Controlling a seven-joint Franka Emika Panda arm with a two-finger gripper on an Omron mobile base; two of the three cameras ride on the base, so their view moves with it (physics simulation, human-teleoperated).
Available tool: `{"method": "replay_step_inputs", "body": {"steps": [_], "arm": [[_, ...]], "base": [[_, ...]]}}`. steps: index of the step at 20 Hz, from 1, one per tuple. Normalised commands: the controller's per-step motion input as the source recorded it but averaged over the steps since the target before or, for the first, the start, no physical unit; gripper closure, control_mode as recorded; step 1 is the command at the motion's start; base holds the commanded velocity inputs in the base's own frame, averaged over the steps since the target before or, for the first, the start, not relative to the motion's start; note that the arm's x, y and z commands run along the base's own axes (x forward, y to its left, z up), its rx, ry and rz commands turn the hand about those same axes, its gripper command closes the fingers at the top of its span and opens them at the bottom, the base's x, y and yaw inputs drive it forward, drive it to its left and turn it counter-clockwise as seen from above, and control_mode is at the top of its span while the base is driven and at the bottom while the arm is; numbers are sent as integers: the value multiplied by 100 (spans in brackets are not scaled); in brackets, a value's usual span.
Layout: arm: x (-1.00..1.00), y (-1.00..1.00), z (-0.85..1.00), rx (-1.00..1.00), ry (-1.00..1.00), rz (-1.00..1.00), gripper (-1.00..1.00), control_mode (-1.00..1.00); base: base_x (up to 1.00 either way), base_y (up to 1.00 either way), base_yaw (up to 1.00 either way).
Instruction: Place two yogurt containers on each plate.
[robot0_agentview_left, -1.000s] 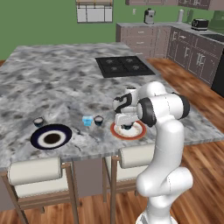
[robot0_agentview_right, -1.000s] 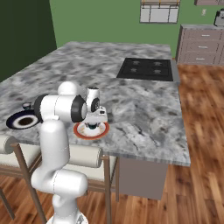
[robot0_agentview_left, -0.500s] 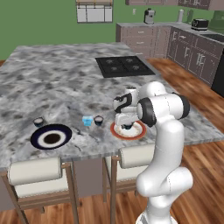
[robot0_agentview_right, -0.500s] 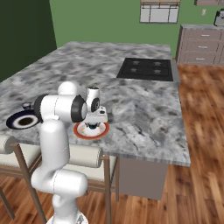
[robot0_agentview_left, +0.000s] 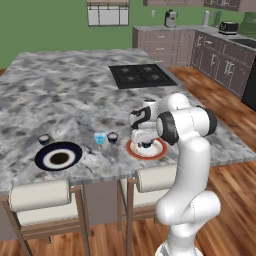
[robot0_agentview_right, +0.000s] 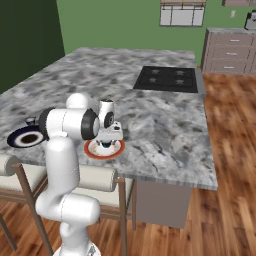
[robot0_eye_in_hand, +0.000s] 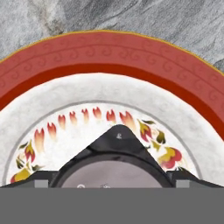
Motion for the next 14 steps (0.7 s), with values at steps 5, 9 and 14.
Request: {"method": "replay_step_inputs", "body": {"steps": [5, 9, 14], "arm": [[0, 0, 5, -3, 0, 0, -100, -100], [-16, 0, 46, -5, -10, 0, -100, -100], [-17, 15, 75, -7, -16, 0, -100, -100]], "base": [[0, 0, 0], [0, 0, 0], [0, 0, 0]]}}
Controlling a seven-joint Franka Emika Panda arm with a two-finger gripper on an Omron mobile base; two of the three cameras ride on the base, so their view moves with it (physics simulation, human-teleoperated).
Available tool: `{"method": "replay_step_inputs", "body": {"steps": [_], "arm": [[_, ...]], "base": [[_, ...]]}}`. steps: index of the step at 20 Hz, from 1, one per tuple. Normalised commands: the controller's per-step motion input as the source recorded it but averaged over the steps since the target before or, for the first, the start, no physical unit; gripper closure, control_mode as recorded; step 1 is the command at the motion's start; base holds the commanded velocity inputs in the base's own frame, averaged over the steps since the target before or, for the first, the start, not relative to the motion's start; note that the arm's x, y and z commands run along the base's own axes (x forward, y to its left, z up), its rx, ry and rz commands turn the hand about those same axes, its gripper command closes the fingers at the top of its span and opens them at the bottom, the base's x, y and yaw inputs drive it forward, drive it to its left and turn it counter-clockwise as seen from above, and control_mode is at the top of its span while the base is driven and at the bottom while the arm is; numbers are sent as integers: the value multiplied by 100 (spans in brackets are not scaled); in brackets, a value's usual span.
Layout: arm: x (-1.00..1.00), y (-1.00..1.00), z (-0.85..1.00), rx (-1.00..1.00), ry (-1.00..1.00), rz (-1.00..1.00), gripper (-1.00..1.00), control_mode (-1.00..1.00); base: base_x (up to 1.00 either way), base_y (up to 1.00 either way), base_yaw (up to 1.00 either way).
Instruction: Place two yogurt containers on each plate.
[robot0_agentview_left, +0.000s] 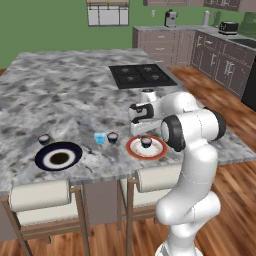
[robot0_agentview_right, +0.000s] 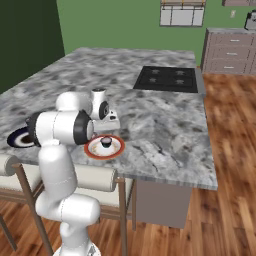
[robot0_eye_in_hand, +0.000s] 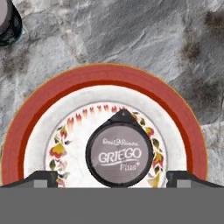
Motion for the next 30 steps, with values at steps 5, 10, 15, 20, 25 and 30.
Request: {"method": "replay_step_inputs", "body": {"steps": [5, 10, 15, 20, 25, 30], "arm": [[-18, 14, 32, 2, -30, 0, -100, -100], [0, 53, 14, 6, -27, 22, -100, -100], [2, 86, 5, 1, 4, 48, -100, -100], [0, 59, 37, -17, 22, 23, -100, -100], [23, 45, 0, -19, 18, -6, -100, -100], [22, 0, -9, 0, 10, -2, -100, -100]], "base": [[0, 0, 0], [0, 0, 0], [0, 0, 0], [0, 0, 0], [0, 0, 0], [0, 0, 0]]}}
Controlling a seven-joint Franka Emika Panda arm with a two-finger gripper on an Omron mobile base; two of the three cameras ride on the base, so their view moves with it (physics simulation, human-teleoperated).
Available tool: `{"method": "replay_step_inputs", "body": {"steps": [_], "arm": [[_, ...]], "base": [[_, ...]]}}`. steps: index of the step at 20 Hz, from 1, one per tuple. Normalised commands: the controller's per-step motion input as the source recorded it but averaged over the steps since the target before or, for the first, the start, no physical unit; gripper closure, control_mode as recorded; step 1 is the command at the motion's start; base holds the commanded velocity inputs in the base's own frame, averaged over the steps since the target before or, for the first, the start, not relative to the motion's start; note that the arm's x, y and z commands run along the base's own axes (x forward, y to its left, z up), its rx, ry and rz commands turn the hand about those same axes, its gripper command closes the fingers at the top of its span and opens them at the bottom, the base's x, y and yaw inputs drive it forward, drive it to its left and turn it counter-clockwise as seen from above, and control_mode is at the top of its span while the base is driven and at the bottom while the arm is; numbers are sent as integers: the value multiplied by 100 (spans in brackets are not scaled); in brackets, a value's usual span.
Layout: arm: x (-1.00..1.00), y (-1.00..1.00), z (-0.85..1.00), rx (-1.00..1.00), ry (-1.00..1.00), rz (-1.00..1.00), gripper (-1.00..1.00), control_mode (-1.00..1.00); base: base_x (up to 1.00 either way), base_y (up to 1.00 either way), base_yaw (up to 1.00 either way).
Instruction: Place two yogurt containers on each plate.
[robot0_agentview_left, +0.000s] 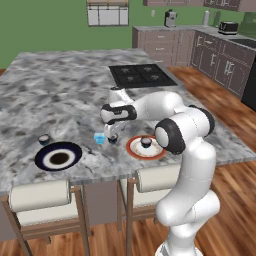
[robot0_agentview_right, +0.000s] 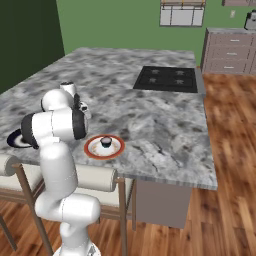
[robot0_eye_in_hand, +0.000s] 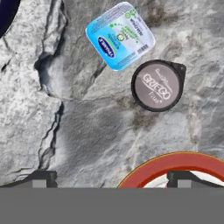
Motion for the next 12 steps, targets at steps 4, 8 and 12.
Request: {"method": "replay_step_inputs", "body": {"steps": [4, 8, 12], "arm": [[5, 0, -23, 0, 1, 0, -100, -100], [0, 0, -38, 0, 0, 0, -100, -100], [0, -2, -33, 0, 0, -1, -100, -100]], "base": [[0, 0, 0], [0, 0, 0], [0, 0, 0]]}}
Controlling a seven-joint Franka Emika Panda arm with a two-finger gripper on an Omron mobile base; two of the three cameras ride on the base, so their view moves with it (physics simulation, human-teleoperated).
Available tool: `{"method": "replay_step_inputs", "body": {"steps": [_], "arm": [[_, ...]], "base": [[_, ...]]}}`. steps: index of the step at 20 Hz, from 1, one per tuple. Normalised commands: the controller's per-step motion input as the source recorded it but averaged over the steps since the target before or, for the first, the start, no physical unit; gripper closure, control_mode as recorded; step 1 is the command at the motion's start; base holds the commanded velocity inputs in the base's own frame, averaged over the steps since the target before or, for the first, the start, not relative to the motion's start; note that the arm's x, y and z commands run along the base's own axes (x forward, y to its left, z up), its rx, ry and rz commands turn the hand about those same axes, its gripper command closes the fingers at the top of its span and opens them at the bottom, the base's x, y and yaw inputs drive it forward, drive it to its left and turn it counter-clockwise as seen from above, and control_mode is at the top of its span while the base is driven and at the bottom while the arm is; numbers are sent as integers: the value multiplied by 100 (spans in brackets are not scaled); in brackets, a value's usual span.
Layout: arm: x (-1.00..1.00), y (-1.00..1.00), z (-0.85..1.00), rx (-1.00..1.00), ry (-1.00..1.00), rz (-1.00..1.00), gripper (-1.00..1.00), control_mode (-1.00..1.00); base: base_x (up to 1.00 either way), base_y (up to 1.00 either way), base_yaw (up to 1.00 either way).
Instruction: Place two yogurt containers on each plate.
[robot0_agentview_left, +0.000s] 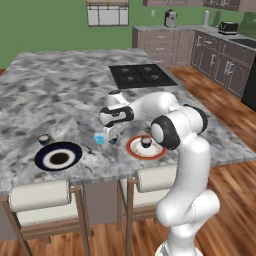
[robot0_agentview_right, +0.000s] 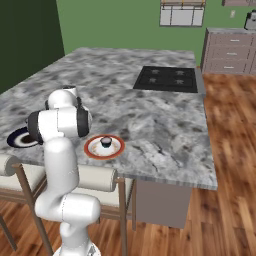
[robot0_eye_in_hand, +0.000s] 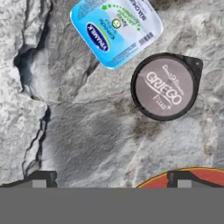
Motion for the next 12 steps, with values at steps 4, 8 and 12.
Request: {"method": "replay_step_inputs", "body": {"steps": [4, 8, 12], "arm": [[22, 0, -6, 0, 0, -8, -100, -100], [35, 0, 0, 0, 1, -10, -100, -100], [33, 0, 0, 0, 2, -5, -100, -100]], "base": [[0, 0, 0], [0, 0, 0], [0, 0, 0]]}}
